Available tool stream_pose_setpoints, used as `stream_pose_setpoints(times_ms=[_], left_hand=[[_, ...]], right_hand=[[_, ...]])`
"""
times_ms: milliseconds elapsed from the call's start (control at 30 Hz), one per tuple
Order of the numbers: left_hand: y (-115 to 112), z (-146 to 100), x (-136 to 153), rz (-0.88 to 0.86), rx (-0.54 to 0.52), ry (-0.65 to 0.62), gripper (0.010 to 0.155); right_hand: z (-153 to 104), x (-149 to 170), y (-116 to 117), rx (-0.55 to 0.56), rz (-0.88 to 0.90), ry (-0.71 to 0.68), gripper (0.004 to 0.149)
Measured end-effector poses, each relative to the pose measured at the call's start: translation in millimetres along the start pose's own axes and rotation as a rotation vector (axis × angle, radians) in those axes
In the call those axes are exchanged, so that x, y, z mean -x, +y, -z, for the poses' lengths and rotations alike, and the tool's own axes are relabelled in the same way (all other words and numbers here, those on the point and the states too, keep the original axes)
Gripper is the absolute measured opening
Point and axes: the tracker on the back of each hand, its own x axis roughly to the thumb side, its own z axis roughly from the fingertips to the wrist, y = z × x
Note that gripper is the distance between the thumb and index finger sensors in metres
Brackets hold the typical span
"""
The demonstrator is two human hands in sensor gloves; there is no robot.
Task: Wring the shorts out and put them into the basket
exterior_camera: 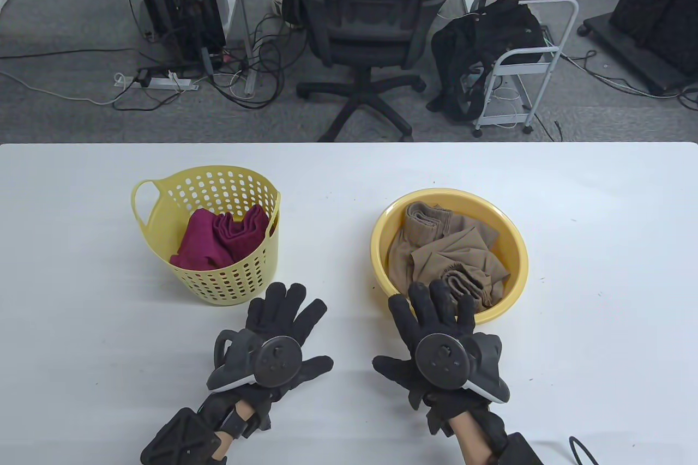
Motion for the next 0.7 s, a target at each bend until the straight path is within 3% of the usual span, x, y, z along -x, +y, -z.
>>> stream_pose_setpoints(times_ms=[433, 700], left_hand=[[-0.6, -2.2, 5.2, -0.008, 0.023, 0.0, 0.092], [2.7, -5.2, 8.5, -0.014, 0.007, 0.0, 0.091]], right_hand=[[3.2, -5.9, -2.3, -0.044, 0.019, -0.006, 0.098], [13.2, -10.9, -27.0, -0.067, 0.013, -0.014, 0.098]])
